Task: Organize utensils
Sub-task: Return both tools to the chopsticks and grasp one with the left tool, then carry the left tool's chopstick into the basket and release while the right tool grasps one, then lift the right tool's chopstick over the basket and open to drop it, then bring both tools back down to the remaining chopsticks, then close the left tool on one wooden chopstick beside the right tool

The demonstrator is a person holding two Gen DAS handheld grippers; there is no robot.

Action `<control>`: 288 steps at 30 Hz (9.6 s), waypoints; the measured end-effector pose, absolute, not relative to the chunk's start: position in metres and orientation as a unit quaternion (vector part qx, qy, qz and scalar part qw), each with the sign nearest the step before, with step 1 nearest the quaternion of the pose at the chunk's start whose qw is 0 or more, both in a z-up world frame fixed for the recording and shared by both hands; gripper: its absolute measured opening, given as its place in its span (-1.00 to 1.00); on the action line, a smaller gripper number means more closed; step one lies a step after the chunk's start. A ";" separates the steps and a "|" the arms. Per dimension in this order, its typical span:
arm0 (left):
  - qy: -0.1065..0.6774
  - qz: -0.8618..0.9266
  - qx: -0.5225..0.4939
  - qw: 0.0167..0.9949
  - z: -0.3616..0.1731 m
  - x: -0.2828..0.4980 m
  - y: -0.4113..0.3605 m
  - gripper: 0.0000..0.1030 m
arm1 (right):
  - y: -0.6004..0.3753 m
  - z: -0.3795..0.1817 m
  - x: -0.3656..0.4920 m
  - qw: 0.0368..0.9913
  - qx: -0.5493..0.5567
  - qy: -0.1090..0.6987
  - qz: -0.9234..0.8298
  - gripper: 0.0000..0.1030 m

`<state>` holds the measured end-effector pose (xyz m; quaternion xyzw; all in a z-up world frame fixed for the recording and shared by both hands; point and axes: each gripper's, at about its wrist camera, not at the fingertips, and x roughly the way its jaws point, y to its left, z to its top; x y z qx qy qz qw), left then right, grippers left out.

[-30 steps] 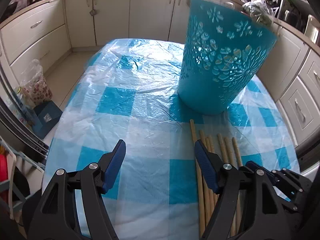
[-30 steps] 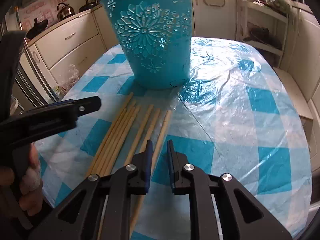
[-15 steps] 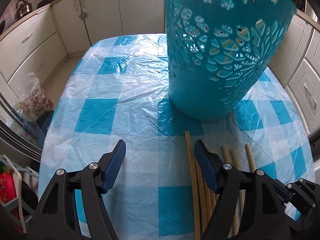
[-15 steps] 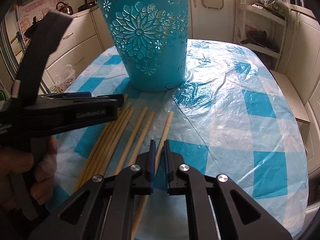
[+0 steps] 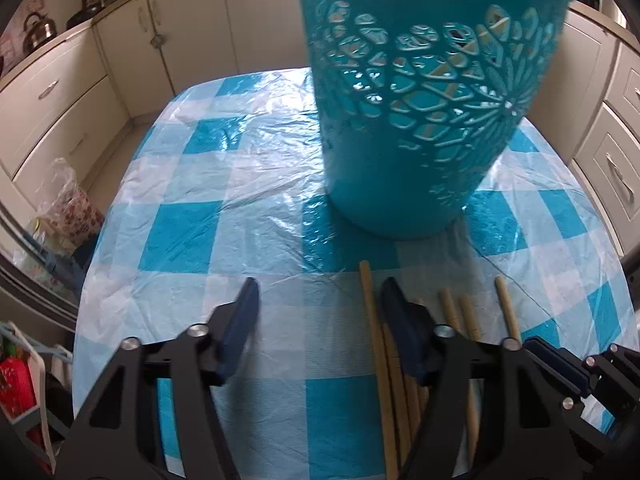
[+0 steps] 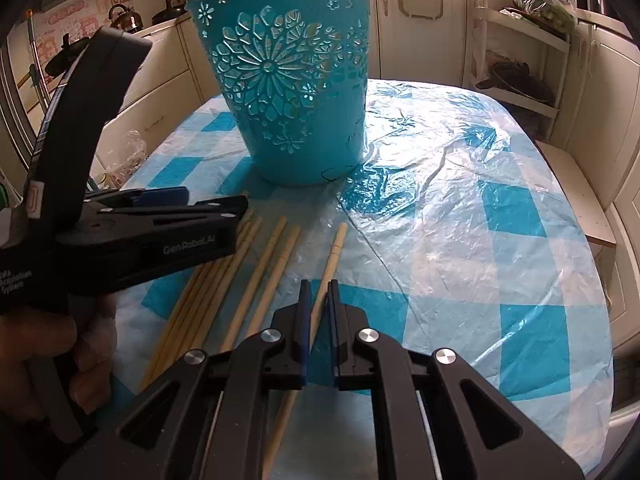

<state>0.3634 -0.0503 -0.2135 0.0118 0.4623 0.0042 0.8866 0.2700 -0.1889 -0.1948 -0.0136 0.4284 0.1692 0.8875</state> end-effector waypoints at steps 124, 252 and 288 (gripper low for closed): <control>0.215 0.023 -0.151 0.965 -0.078 0.349 0.028 0.15 | -0.161 -0.191 0.320 0.870 -0.087 0.452 0.174 -0.87; 0.461 -0.028 0.035 0.886 -0.213 0.323 -0.055 0.01 | -0.188 -0.196 0.268 0.882 0.001 0.435 0.181 -0.66; 0.482 -0.131 0.075 0.863 -0.210 0.331 -0.058 -0.87 | -0.173 -0.192 0.278 0.865 -0.042 0.457 0.202 -0.80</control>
